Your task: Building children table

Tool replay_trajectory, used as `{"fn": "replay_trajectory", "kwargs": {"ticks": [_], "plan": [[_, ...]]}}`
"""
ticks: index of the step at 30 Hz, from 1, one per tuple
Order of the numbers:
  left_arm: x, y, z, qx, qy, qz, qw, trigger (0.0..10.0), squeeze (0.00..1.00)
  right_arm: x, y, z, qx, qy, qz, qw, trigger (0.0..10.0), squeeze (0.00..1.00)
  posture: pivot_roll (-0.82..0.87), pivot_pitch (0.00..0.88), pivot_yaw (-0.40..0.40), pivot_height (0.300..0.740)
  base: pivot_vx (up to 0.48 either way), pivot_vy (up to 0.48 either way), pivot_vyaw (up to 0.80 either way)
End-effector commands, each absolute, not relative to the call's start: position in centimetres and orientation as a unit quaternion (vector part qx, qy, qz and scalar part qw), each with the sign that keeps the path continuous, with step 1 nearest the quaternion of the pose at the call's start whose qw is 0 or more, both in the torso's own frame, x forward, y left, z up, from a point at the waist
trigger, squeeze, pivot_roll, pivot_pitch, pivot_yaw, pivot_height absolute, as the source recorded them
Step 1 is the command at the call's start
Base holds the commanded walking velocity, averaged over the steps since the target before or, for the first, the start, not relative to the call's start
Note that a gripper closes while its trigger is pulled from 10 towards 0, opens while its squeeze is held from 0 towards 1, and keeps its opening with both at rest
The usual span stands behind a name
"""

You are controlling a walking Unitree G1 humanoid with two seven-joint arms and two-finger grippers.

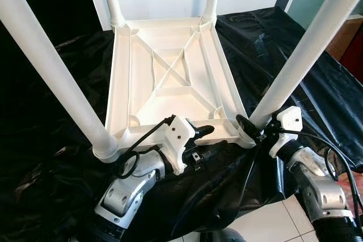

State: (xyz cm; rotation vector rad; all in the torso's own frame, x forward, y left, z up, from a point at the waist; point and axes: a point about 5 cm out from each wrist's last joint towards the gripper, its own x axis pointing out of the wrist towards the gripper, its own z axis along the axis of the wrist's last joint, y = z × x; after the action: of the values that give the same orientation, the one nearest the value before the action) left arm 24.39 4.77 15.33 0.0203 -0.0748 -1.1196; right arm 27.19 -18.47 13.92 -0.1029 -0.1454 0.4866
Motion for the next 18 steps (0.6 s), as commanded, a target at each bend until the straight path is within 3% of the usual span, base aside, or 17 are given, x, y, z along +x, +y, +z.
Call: {"fn": "replay_trajectory", "kwargs": {"ticks": [1,14,18], "plan": [[24.2,4.6,15.3,0.011,-0.032,-0.554,0.832,10.0,0.00,26.9,-18.0,13.3,-0.037,-0.061,0.226,0.972,10.0,0.00,0.01,0.110,-0.037,0.740,0.000,0.000,0.00],[24.5,4.5,15.2,0.010,-0.034,-0.554,0.832,10.0,0.00,26.1,-17.3,12.1,0.002,-0.048,0.038,0.998,10.0,0.00,0.01,0.105,-0.034,0.740,0.000,0.000,0.00],[24.7,4.5,15.4,0.007,-0.038,-0.550,0.834,10.0,0.00,25.5,-16.8,11.3,0.017,-0.032,-0.076,0.996,10.0,0.00,0.01,0.105,-0.039,0.740,0.000,0.000,0.00]]}}
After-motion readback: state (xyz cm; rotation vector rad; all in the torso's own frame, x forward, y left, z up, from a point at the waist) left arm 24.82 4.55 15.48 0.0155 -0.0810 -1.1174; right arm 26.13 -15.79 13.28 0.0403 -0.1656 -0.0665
